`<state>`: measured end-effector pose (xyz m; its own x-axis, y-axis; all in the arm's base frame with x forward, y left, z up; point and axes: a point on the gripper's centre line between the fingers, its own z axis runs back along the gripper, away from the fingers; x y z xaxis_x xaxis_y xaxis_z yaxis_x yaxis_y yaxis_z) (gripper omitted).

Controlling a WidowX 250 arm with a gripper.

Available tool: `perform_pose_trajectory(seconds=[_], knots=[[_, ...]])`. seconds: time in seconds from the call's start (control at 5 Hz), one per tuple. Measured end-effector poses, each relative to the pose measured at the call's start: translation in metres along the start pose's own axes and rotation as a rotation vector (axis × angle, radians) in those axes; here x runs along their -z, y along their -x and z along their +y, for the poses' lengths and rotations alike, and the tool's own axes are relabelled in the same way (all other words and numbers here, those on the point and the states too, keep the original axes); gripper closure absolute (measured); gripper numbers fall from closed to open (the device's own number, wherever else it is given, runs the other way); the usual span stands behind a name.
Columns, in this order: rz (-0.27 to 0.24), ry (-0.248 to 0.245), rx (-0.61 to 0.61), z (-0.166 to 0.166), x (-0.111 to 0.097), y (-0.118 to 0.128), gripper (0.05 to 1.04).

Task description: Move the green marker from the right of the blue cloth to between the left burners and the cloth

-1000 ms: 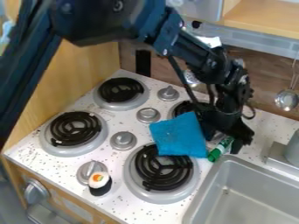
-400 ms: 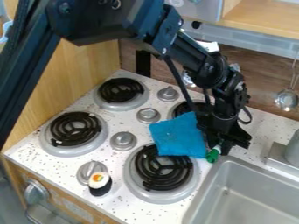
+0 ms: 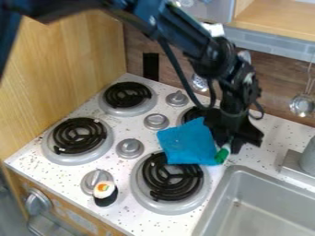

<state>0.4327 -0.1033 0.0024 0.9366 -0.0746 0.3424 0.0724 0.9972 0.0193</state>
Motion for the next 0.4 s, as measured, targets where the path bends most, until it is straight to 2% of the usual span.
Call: perform_pose_trajectory(seconds=[0.4], knots=[[-0.054, 0.005, -0.030, 0.009, -0.030, 0.010, 0.723]])
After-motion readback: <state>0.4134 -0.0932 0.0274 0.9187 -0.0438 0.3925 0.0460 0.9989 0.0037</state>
